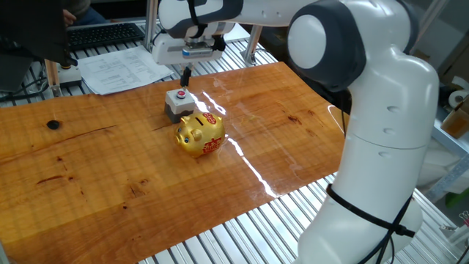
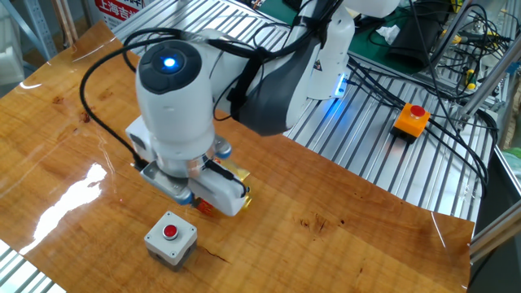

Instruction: Drop coins into a piggy bank

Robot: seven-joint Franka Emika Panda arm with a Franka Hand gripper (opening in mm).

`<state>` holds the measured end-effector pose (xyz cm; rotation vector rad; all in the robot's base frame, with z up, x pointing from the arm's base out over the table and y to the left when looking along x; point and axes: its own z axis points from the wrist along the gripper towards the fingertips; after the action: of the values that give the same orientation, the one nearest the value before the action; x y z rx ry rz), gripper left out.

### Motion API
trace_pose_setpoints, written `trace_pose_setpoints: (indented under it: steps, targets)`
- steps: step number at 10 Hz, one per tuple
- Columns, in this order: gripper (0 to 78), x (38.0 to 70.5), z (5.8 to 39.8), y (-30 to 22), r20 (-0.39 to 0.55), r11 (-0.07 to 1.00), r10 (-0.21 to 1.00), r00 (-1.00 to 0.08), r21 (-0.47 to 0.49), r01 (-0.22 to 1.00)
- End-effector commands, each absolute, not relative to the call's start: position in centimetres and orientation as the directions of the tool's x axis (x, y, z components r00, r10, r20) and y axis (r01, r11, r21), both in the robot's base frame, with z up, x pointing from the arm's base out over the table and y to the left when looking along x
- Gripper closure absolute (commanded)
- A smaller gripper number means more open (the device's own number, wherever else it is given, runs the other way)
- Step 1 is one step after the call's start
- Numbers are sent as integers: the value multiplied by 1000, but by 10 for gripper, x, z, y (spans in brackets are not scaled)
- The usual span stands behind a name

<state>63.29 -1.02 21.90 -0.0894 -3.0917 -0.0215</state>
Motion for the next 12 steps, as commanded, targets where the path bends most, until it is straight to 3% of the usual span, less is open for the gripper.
trace_pose_setpoints:
  steps: [1,12]
  targets:
    - [764,616,221,-2,49,998,60,-997,18,61]
    - [764,572,206,-1,44,1000,11,-999,28,12]
